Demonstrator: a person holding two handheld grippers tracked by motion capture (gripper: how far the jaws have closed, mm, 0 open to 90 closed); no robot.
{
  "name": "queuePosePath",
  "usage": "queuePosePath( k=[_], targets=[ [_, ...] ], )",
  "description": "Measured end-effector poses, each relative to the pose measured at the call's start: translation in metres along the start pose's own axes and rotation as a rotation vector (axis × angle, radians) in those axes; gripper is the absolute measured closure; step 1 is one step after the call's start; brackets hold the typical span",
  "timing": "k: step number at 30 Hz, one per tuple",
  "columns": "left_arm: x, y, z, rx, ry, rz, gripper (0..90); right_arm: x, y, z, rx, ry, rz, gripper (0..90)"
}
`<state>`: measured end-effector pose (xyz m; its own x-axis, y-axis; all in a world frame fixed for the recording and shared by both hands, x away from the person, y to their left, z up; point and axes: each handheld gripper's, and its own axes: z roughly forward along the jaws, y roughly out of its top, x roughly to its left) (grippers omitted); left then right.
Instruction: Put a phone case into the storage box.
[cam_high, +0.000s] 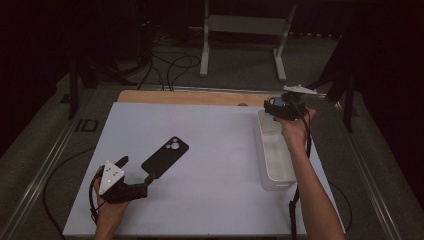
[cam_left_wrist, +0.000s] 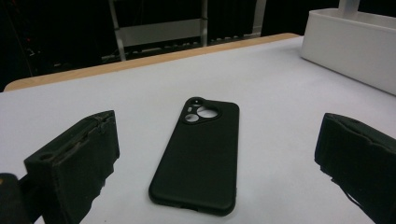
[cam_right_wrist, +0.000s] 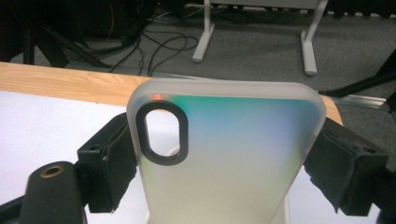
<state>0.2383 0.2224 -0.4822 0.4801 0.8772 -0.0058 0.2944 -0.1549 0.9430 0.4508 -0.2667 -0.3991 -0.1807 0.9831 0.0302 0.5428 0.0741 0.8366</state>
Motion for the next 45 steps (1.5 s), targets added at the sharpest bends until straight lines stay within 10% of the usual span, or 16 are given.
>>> queuePosePath(
  k=[32, 45],
  targets=[
    [0.000, 0.001, -0.002, 0.001, -0.003, 0.007, 0.5, 0.001, -0.024, 0.038, 0.116, -0.070, 0.004, 16.5],
    [0.000, 0.001, -0.002, 0.004, -0.003, 0.009, 0.5, -0.007, -0.024, 0.041, 0.078, -0.052, 0.076, 11.0]
  ],
)
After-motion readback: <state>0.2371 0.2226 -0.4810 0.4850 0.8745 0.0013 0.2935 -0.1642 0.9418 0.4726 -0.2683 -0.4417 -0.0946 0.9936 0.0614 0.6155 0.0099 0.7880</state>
